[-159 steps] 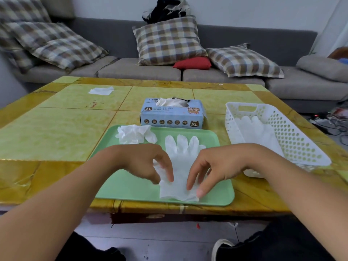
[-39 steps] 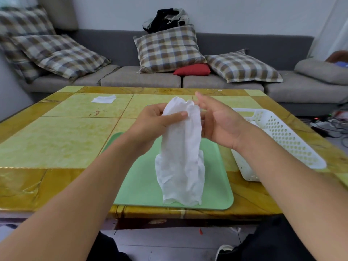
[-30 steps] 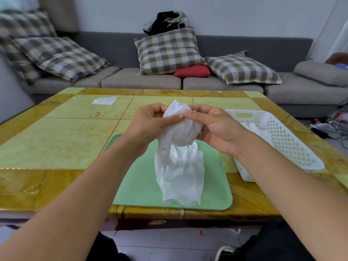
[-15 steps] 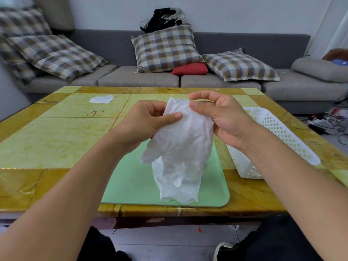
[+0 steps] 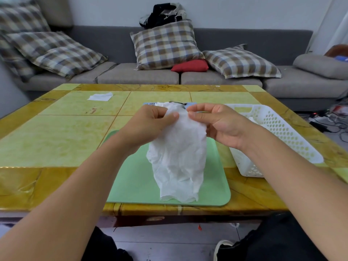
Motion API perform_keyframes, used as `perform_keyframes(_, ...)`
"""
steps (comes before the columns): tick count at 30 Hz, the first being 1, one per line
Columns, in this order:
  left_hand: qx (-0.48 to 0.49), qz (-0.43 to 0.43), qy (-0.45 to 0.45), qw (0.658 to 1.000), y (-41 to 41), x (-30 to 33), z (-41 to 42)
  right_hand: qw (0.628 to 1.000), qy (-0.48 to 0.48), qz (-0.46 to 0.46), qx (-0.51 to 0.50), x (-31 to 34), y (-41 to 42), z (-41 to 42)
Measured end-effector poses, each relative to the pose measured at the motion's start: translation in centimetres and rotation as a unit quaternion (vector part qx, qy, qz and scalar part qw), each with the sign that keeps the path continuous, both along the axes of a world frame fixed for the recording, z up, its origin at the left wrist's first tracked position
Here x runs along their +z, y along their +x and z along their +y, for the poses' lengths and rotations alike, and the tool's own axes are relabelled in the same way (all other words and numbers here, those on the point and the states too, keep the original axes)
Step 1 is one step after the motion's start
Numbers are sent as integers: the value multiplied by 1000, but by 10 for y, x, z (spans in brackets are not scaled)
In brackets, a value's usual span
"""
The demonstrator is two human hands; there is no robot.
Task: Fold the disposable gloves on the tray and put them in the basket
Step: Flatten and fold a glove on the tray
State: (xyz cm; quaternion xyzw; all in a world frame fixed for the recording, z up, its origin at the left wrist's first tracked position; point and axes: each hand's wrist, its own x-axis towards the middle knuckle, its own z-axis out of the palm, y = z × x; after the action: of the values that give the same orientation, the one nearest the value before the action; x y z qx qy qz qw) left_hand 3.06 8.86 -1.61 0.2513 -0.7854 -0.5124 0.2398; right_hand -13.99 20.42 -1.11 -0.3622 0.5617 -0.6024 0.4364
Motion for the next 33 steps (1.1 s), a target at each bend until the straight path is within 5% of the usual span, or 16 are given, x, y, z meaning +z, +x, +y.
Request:
perform_keyframes(5, 30, -65, -12, 997, -19, -22, -22, 992, 61, 105, -42, -20, -6, -20)
perform_keyframes(7, 61, -1, -33, 998, -28, -15, -25, 979, -36, 166, -114, -13, -5, -27)
perform_keyframes(10, 68, 163, -138, 975, -32, 21, -20, 891, -250, 310, -217, 21, -9, -23)
perform_keyframes(12, 54, 219, -207, 952, -27, 34, -14, 854, -295, 373, -214, 31, -7, -12)
perform_keyframes(17, -18, 0, -267, 963, -6, -19, -19, 900, -47, 432, -20, -24, -8, -2)
perform_keyframes(23, -135, -219, -249, 934, 10, -55, -26, 858, 100, 480, 153, -74, -4, -1)
perform_keyframes(33, -195, -245, -223, 923, 18, -44, -15, 844, 100, 481, 215, -55, 11, 8)
